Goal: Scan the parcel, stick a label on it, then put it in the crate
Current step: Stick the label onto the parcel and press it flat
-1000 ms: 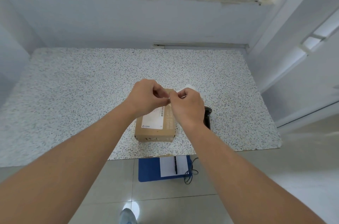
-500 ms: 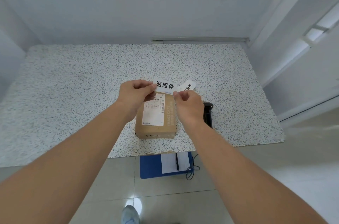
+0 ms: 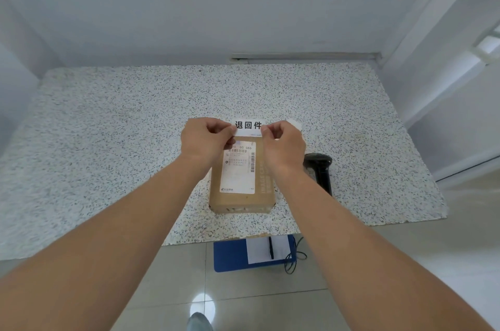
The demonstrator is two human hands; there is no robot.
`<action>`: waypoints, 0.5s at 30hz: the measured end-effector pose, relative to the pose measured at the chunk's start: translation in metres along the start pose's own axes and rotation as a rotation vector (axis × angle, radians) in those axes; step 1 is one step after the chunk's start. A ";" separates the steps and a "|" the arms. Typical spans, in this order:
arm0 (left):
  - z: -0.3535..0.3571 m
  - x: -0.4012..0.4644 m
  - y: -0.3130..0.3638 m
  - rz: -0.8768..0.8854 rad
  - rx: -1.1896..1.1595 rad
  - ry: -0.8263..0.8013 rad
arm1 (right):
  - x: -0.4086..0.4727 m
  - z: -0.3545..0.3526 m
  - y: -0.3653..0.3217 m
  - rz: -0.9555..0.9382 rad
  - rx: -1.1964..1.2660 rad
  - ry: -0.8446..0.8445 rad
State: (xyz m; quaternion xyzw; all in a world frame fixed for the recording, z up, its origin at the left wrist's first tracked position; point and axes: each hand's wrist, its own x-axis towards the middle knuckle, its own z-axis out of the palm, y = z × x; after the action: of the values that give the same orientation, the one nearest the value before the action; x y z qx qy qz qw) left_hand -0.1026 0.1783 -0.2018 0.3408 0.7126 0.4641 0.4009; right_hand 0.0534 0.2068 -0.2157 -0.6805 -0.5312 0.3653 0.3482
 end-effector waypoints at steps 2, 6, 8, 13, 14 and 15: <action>0.003 0.008 -0.004 0.032 0.045 0.032 | 0.007 0.007 0.002 -0.003 -0.002 0.014; 0.007 0.021 -0.013 0.064 0.127 0.043 | 0.017 0.013 0.010 -0.032 -0.033 -0.013; 0.008 0.026 -0.018 0.069 0.176 0.044 | 0.020 0.014 0.014 -0.057 -0.064 -0.038; 0.010 0.038 -0.025 0.075 0.274 0.009 | 0.027 0.019 0.023 -0.075 -0.147 -0.071; 0.012 0.040 -0.025 0.086 0.301 0.012 | 0.028 0.020 0.024 -0.078 -0.164 -0.070; 0.013 0.041 -0.025 0.101 0.331 0.016 | 0.029 0.021 0.025 -0.083 -0.178 -0.067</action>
State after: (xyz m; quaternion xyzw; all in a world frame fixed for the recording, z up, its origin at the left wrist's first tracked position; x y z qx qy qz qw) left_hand -0.1123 0.2099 -0.2387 0.4337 0.7644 0.3628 0.3098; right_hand 0.0518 0.2324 -0.2512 -0.6737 -0.6006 0.3246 0.2830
